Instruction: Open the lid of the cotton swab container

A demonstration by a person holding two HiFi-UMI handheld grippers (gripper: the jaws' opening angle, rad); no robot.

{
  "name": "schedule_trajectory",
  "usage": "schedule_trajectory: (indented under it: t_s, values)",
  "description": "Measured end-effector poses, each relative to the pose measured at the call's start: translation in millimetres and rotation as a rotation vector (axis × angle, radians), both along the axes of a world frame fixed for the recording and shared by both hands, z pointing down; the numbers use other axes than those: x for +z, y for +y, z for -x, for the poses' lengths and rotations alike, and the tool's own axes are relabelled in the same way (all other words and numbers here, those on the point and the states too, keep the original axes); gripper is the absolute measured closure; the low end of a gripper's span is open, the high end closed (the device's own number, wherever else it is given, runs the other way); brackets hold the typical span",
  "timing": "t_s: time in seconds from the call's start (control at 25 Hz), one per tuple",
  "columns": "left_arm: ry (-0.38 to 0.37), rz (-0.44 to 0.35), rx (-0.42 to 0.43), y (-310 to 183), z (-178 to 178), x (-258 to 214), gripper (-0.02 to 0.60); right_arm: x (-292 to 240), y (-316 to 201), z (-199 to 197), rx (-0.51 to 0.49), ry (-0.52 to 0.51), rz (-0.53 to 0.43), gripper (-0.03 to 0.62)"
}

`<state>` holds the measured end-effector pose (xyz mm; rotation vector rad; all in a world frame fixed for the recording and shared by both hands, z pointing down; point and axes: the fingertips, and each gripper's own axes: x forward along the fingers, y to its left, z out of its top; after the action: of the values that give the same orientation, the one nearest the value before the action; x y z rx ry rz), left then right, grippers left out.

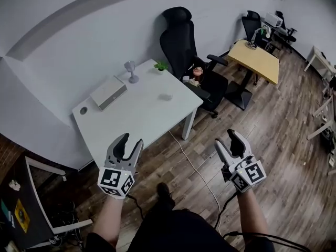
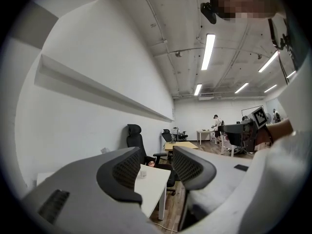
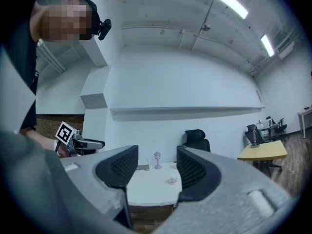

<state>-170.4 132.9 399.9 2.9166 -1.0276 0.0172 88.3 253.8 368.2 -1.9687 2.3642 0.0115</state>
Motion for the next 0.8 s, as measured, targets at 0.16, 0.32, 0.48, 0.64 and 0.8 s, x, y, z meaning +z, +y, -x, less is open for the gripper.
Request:
schedule_trajectory:
  t_s: [0.16,0.32,0.48,0.64,0.8]
  values:
    - [0.007,0.032,0.039,-61.3,-8.5,16.0,0.376,5.6,-53.7,-2.6,0.005,0.022,0.033,0.356]
    - [0.024,0.048,0.066,-107.1,-19.1,22.4,0.376,8.7,-95.2,-13.4,0.026,0.036,0.058,0.356]
    - [0.017,0.056,0.101,-130.1,-26.3,25.1,0.376,16.4,-123.6,-23.8,0.046,0.014,0.084,0.358]
    - [0.009,0.05,0.107,-152.1,-31.6,24.7,0.376,26.4,-155.7,-28.6,0.027,0.015,0.103,0.358]
    - [-0.013,0.056,0.095,-172.1,-41.0,32.6,0.376,44.3,-193.5,-31.4,-0.026,0.024,0.127,0.358]
